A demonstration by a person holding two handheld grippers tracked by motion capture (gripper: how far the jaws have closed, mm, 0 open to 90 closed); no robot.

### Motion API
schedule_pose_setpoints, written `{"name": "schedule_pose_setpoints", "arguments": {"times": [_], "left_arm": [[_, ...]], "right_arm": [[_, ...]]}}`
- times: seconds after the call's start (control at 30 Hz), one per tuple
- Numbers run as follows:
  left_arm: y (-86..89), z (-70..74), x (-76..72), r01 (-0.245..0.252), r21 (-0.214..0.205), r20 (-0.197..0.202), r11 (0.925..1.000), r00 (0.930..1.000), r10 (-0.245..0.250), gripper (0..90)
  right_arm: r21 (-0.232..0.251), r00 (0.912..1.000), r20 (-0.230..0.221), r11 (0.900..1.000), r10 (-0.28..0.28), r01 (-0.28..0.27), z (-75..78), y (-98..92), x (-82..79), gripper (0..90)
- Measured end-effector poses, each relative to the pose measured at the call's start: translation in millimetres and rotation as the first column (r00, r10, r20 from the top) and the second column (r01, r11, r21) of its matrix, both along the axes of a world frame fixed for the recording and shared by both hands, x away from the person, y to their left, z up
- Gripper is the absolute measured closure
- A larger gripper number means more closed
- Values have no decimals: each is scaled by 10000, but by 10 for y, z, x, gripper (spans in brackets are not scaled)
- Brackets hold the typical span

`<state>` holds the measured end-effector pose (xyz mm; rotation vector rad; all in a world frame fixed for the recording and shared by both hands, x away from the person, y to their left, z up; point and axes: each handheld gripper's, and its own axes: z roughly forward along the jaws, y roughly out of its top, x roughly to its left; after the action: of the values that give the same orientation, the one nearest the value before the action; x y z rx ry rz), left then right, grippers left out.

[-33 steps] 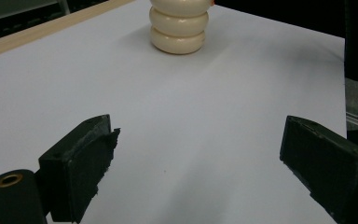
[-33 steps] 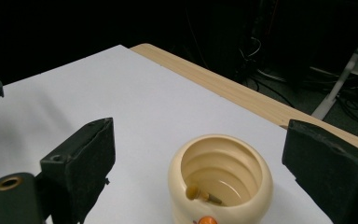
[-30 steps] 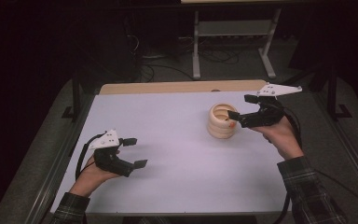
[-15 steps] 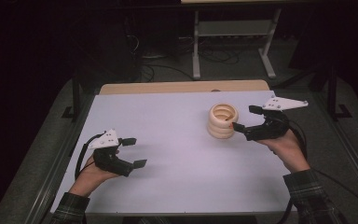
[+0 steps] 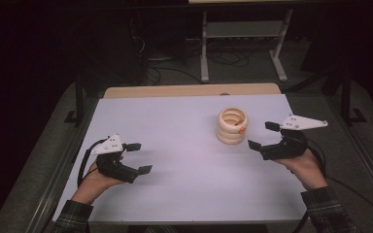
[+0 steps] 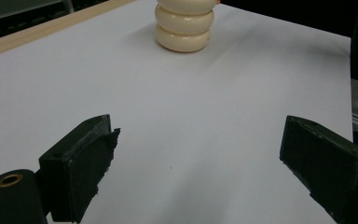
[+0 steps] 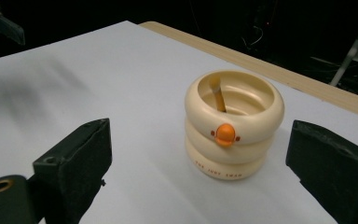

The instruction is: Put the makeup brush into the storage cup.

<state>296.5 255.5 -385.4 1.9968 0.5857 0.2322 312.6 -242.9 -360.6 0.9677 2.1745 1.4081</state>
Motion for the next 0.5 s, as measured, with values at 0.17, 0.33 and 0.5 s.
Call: {"name": "schedule_pose_setpoints", "arguments": {"times": [0.17,0.33,0.5], "left_arm": [[10,-8,3,-44,33,1,10000,10000,44,91],[17,-21,7,-96,54,-2,9999,10000,96,91],[30,-24,3,-115,26,4,9999,9999,115,91]], "right_arm": [[20,10000,-14,10000,-36,36,-73,-69,-101,53],[34,10000,-97,10000,-24,24,-148,-118,-191,53],[-22,9999,-165,10000,15,-15,-215,-128,-256,53]]}}
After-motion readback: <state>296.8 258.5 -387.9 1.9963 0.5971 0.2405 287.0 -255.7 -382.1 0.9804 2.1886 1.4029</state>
